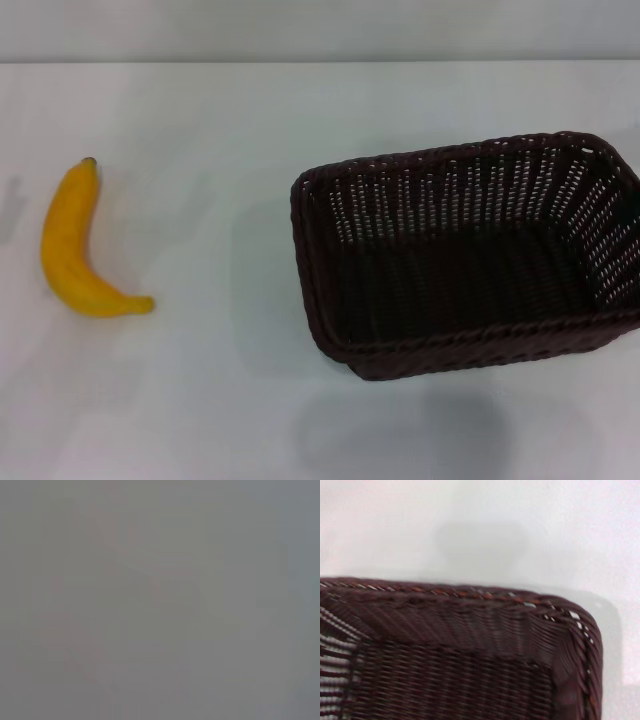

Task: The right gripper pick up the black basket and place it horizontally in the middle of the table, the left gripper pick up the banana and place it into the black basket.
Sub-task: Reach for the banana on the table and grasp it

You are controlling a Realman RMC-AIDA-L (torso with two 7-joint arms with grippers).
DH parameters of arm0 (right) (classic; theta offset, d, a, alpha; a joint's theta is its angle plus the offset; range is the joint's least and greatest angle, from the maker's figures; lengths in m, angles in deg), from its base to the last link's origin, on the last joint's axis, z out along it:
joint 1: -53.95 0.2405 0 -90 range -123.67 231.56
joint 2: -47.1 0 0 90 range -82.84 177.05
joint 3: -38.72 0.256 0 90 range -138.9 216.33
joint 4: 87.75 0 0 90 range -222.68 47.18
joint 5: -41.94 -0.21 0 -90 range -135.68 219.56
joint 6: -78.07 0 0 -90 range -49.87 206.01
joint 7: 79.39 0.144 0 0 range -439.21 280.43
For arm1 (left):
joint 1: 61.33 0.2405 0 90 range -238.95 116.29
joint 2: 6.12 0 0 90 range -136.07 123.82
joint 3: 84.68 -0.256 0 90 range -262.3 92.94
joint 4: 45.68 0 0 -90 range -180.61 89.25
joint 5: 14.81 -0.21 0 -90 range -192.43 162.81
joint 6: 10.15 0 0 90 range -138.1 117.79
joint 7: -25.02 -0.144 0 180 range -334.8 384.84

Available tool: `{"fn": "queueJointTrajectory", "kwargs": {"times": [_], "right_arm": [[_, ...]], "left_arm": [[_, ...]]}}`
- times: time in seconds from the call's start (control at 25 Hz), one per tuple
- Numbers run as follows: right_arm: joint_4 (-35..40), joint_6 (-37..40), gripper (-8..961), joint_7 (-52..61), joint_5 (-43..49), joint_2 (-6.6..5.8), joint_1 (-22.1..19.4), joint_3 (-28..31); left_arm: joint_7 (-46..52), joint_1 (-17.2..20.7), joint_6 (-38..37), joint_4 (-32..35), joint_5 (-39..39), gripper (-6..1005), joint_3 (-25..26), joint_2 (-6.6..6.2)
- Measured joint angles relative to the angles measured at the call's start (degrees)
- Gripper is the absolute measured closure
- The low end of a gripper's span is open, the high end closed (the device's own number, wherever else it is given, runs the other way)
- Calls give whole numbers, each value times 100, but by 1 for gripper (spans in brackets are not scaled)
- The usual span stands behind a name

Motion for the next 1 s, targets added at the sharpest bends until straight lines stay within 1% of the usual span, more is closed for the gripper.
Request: {"fn": "queueJointTrajectory", "kwargs": {"times": [0.08,0.16,0.2,0.28,0.32,0.4,0.48,0.56,0.68,0.76,0.8,0.84,0.88,0.96,1.0], "right_arm": [[76,-73,275,-176,-355,-90,-86,312],[111,-85,275,-487,-539,-167,-173,683],[113,-50,275,-735,-601,-189,-226,887],[64,100,275,-1366,-675,-182,-327,1369],[-11,214,275,-1794,-735,-138,-382,1687],[-114,408,276,-2493,-842,-61,-495,2116],[-240,697,276,-3223,-1082,56,-682,2494],[-371,914,276,-3785,-1418,150,-890,2639],[-548,1167,277,-4716,-2126,315,-1291,2694],[-624,1274,277,-5337,-2593,416,-1567,2698],[-687,1320,277,-5673,-2867,464,-1727,2712],[-871,1366,277,-6140,-3346,524,-1962,2781],[-871,1366,277,-6140,-3346,524,-1962,2781],[-1174,1415,278,-6555,-3803,580,-2149,2958],[-1361,1437,278,-6759,-3979,599,-2210,3100]], "left_arm": [[222,55,-2,18,-74,159,-21,-27],[711,152,-91,189,-355,159,-29,-106],[909,186,-155,285,-512,159,-29,-129],[1514,280,-353,599,-949,160,-28,-192],[1798,314,-446,760,-1141,160,-26,-218],[2723,429,-709,1323,-1753,160,-10,-256],[3638,537,-927,1947,-2297,160,-2,-290],[4547,645,-1153,2643,-2869,160,0,-323],[6380,695,-1641,3763,-4117,161,8,-422],[7412,628,-1787,4293,-4982,161,15,-513],[7962,555,-1788,4524,-5430,161,17,-583],[8623,447,-1735,4749,-5966,161,21,-659],[8972,359,-1677,4864,-6251,161,18,-708],[9806,97,-1447,5060,-6987,177,20,-883],[10284,-128,-1266,5122,-7487,185,19,-1004]]}}
